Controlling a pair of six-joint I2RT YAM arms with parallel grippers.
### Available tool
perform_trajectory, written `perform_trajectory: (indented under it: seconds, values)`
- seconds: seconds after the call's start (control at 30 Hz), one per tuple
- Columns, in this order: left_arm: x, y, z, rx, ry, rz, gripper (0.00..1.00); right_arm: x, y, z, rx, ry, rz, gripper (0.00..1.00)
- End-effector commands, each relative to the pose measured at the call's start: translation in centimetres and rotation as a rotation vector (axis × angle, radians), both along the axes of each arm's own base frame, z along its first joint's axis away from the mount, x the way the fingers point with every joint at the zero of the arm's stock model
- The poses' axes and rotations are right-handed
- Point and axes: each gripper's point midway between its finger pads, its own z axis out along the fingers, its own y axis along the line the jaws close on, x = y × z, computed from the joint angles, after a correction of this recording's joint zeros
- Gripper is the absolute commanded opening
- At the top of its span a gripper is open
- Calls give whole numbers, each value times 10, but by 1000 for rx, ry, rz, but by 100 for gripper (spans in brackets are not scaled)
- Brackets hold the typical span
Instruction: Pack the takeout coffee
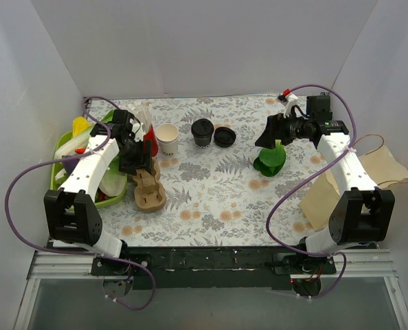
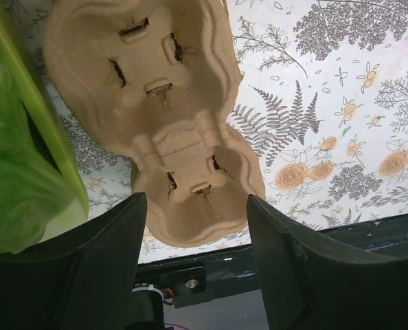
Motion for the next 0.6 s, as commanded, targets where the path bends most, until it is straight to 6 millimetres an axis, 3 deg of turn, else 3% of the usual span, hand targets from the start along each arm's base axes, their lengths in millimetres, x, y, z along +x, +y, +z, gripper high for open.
perform_trajectory:
  seconds: [0.0,0.3,0.57]
  values:
    - [1,-9,-8,-42,36,21,60,3,-1,17,5,-63,1,98]
    - [2,-4,-25,-3,89,44,61,3,-1,16,6,-60,1,98]
    - [3,-1,-35,22,116,56,53,-3,-1,9,12,-48,1,98]
